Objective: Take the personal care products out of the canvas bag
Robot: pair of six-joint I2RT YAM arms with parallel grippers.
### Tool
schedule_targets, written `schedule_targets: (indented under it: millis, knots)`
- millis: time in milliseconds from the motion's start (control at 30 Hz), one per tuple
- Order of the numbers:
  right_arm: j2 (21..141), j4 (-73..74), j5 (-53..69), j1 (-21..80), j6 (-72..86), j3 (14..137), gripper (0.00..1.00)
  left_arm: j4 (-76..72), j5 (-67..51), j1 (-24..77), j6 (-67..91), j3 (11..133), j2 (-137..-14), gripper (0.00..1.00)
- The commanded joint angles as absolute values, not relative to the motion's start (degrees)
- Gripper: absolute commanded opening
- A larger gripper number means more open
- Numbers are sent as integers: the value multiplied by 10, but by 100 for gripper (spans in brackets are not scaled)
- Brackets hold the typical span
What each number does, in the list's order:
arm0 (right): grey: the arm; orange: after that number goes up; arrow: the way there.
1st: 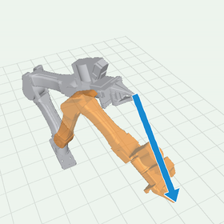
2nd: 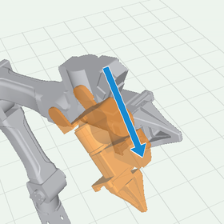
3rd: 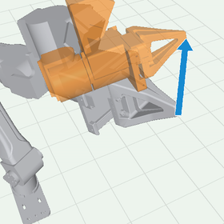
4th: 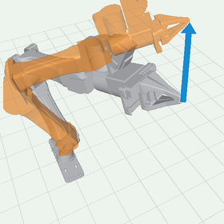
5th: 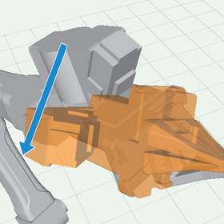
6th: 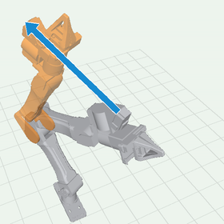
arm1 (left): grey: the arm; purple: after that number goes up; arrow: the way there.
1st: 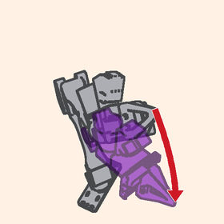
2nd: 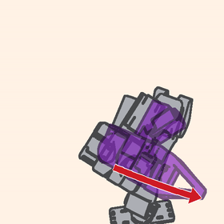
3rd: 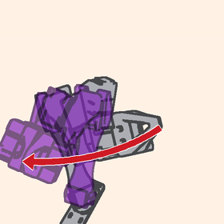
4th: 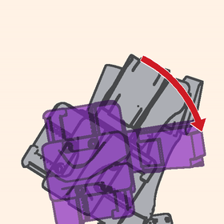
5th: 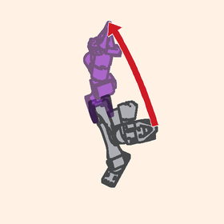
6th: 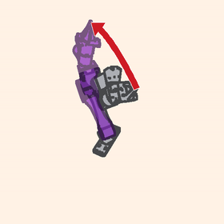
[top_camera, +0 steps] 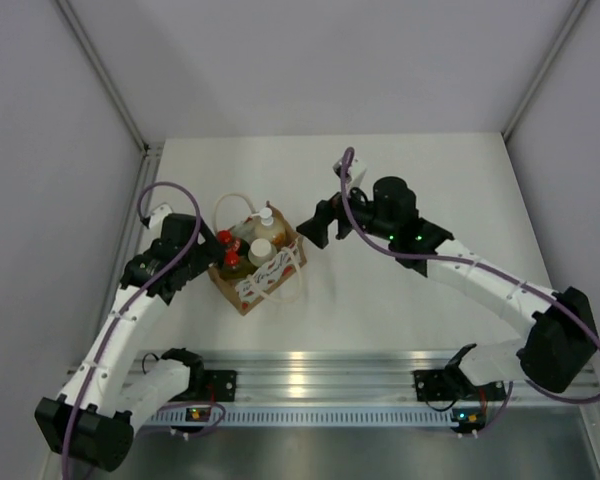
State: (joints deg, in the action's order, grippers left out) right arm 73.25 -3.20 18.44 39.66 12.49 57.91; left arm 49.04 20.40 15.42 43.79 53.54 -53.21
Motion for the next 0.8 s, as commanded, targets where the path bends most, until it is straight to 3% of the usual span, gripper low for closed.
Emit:
schedule_targets:
  millis: [0, 300, 433, 567, 767]
  knots:
    - [795, -101, 160, 437, 84, 645, 99, 470, 206, 156, 465, 519, -504, 98]
    - [920, -87, 114, 490, 35, 754, 99, 470, 215, 156, 463, 476, -453, 98]
    - [954, -84, 22, 522, -24, 783, 96, 468, 194, 156, 456, 478, -470, 98]
    - [982, -112, 25, 525, -23, 795, 88, 468, 197, 156, 451, 481, -483, 98]
    - [1027, -155, 37, 525, -38, 795, 84, 468, 197, 156, 446, 476, -489, 98]
